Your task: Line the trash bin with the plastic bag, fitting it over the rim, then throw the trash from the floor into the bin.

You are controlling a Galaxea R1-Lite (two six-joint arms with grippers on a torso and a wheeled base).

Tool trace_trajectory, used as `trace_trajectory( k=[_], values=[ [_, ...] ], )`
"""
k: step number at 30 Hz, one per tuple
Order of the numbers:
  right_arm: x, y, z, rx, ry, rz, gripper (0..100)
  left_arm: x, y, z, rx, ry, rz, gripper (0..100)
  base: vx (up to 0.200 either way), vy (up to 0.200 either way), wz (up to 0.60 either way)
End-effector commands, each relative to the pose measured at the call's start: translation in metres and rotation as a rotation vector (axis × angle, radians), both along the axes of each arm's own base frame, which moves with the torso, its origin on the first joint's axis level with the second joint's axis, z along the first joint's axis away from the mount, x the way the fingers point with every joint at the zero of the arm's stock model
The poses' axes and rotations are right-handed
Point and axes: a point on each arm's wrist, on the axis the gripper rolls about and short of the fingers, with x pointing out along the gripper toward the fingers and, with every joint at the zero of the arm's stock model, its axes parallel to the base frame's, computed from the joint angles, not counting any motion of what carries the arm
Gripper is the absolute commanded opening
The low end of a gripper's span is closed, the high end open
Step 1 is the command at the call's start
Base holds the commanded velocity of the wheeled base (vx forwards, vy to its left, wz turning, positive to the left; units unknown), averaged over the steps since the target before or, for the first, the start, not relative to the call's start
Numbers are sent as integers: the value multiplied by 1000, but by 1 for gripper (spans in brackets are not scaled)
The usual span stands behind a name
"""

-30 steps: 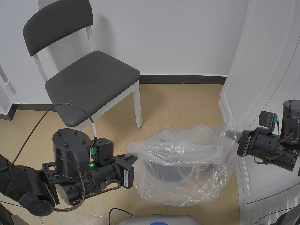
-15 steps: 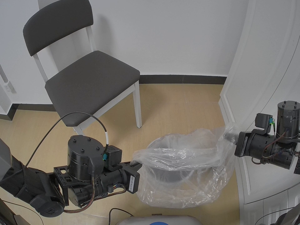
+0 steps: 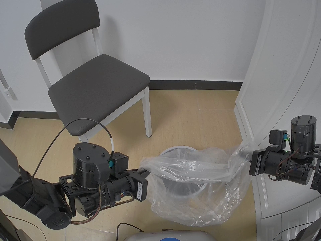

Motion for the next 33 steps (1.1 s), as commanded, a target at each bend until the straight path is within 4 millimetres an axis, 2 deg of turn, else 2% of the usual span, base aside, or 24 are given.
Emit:
trace_trajectory(
  k=[1, 14, 16, 17, 21, 27, 33],
  values=[
    [1, -3, -5, -22, 9, -6, 0, 11, 7, -1, -3, 0, 38, 0, 0, 0, 0],
    [15, -18, -22, -148, 42, -59, 0, 32, 33, 4, -28, -3, 105, 0, 0, 0, 0],
    [14, -18, -23, -150, 43, -58, 0, 32, 33, 4, -28, -3, 105, 0, 0, 0, 0],
    [14, -22, -25, -181, 43, -58, 0, 37, 41, 5, -36, -4, 120, 0, 0, 0, 0],
    [10, -28, -29, -237, 39, -46, 0, 43, 51, 4, -23, -10, 119, 0, 0, 0, 0],
    [1, -32, -34, -302, 33, -5, 0, 48, 61, 2, -2, -13, 125, 0, 0, 0, 0],
    [1, -31, -33, -305, 20, -3, 0, 51, 57, 1, -27, -21, 87, 0, 0, 0, 0]
  ],
)
